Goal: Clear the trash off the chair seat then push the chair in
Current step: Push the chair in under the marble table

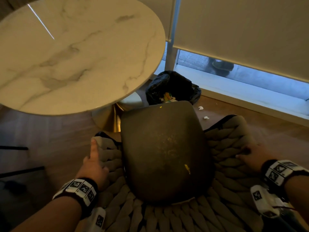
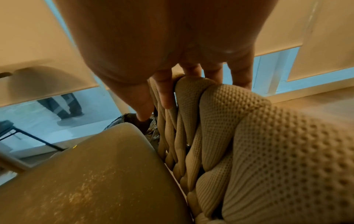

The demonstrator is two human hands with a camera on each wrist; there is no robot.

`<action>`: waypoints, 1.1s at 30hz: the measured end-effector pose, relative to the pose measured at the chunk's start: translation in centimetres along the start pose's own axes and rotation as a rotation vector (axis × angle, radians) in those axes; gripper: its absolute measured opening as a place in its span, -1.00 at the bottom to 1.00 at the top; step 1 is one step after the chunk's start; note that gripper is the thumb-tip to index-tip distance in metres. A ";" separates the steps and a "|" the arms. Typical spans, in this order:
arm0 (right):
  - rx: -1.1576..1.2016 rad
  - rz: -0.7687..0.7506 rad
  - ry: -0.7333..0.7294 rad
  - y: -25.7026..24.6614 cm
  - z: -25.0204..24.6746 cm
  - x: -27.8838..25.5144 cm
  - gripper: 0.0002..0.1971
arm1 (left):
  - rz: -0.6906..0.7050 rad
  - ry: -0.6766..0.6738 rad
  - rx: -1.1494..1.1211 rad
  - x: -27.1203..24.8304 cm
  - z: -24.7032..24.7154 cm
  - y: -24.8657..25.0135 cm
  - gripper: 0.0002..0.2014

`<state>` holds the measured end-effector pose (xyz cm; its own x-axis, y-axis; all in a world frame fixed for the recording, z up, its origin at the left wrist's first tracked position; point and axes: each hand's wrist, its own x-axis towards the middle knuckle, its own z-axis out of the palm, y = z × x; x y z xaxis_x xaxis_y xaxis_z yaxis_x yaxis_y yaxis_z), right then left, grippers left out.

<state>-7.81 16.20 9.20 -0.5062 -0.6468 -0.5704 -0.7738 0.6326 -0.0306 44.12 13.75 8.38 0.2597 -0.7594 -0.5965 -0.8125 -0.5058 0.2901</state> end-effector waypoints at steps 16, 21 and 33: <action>-0.303 -0.328 -0.124 -17.3 4.7 -8.1 -0.69 | -0.188 0.126 -0.034 0.6 -7.2 -19.6 0.14; -0.358 -0.401 -0.115 -21.3 6.2 -7.7 -0.71 | -0.180 0.139 -0.087 2.8 -8.9 -22.5 0.18; -0.356 -0.390 0.002 -27.1 3.8 0.3 -0.69 | -0.090 0.149 0.034 12.9 -14.1 -17.6 0.13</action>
<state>14.44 0.47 6.71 -0.1553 -0.8064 -0.5707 -0.9861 0.1610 0.0409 69.09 7.07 6.16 0.4050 -0.7651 -0.5005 -0.7988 -0.5625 0.2133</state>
